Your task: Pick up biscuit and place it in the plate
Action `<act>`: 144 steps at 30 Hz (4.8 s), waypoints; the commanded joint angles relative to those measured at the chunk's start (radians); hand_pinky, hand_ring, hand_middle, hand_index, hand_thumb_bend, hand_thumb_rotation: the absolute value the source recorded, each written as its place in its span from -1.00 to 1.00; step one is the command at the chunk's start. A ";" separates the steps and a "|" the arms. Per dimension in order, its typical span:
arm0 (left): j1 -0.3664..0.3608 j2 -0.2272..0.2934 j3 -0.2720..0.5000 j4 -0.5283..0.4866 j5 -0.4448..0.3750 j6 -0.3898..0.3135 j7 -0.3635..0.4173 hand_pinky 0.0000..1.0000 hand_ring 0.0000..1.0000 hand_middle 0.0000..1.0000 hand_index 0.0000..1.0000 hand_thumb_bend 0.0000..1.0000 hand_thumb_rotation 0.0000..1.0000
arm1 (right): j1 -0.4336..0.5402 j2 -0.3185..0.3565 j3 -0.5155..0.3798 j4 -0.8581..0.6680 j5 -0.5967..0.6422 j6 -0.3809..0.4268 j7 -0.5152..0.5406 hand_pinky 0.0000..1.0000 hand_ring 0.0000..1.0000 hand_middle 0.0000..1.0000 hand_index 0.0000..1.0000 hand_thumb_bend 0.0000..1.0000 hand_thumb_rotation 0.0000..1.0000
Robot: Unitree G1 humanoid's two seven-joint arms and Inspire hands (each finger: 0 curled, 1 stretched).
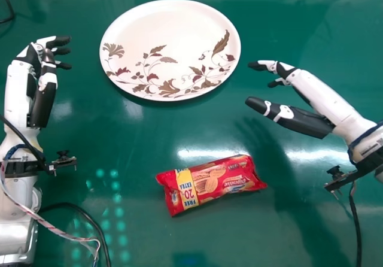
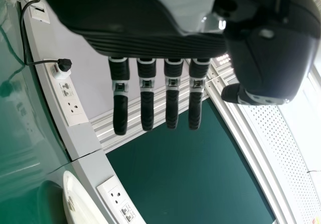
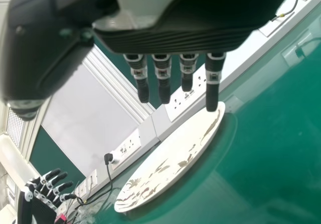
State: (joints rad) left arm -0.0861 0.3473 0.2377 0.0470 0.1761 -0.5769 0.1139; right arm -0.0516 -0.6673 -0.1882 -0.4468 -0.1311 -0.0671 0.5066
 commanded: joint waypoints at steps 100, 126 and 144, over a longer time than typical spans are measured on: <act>0.049 -0.039 0.014 -0.129 -0.031 0.110 -0.053 0.51 0.75 0.75 0.68 -0.50 -0.76 | -0.028 -0.249 0.260 -0.203 -0.428 -0.233 0.288 0.54 0.77 0.82 0.83 1.00 -0.11; 0.028 -0.027 0.027 -0.123 -0.049 0.081 -0.054 0.36 0.68 0.70 0.63 -0.59 -0.91 | -0.023 -0.138 0.256 0.105 -0.658 -0.595 -0.286 -0.60 -0.23 -0.10 0.02 0.03 -1.00; 0.034 -0.029 0.028 -0.127 -0.050 0.077 -0.056 0.39 0.70 0.71 0.63 -0.57 -0.82 | -0.014 -0.133 0.194 0.075 -0.569 -0.576 -0.298 -0.71 -0.23 -0.12 0.02 0.02 -1.00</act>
State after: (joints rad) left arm -0.0669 0.3190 0.2537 -0.0714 0.1336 -0.4919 0.0567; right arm -0.0774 -0.8023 0.0275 -0.3427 -0.7421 -0.6511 0.1963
